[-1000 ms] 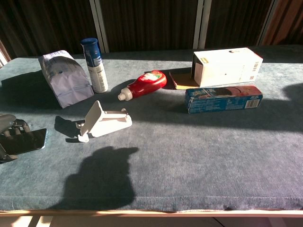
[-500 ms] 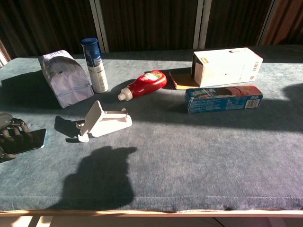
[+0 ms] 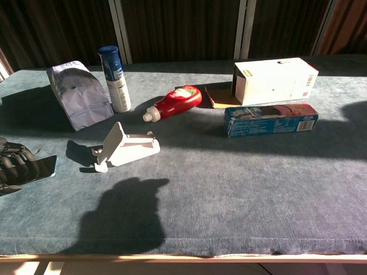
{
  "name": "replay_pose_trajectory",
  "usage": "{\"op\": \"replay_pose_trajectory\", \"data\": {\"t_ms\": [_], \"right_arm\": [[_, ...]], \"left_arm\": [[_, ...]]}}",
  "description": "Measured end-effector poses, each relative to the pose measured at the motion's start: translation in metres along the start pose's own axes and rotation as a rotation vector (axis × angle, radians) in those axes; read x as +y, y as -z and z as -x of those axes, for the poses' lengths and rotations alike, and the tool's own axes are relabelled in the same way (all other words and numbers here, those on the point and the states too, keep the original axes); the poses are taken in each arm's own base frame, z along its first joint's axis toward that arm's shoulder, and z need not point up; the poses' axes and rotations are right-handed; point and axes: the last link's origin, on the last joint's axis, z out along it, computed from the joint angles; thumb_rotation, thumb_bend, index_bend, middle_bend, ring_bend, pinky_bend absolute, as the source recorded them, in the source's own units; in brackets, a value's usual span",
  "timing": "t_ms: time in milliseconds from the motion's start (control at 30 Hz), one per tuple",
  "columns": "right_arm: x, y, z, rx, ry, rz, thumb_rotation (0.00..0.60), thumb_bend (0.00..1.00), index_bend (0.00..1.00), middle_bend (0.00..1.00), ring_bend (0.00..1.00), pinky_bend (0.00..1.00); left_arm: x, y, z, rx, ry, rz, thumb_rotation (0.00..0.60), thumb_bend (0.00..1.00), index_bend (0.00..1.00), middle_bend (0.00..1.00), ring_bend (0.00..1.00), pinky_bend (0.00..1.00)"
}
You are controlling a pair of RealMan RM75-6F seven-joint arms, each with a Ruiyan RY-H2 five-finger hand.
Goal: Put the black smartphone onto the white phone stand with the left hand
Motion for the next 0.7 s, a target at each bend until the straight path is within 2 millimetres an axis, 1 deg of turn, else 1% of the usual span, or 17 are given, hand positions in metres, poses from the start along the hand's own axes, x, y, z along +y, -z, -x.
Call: {"op": "replay_pose_trajectory", "data": {"t_ms": [133,267,367,533,700], "right_arm": [[0.001,0.000,-0.001,0.003,-0.004,0.002,0.600,0.25,0.00,0.00,0.00,0.00],[0.001,0.000,-0.001,0.003,-0.004,0.001,0.600,0.25,0.00,0.00,0.00,0.00],[0.001,0.000,-0.001,0.005,-0.005,0.001,0.600,0.25,0.00,0.00,0.00,0.00],[0.001,0.001,-0.002,0.009,-0.006,0.003,0.600,0.25,0.00,0.00,0.00,0.00],[0.001,0.000,-0.001,0.003,-0.002,0.002,0.600,0.25,0.00,0.00,0.00,0.00]], "left_arm": [[0.002,0.000,-0.002,0.060,0.011,0.013,0.600,0.46,0.87,1.00,0.69,0.28],[0.003,0.005,-0.007,0.194,-0.007,0.039,0.600,0.47,0.87,1.00,0.69,0.28],[0.002,0.011,-0.006,0.275,-0.010,0.056,0.600,0.47,0.87,1.00,0.69,0.28],[-0.001,0.017,-0.009,0.374,0.021,0.067,0.600,0.48,0.87,1.00,0.69,0.28],[-0.001,0.024,-0.015,0.469,0.114,0.101,0.600,0.48,0.87,1.00,0.69,0.27]]}}
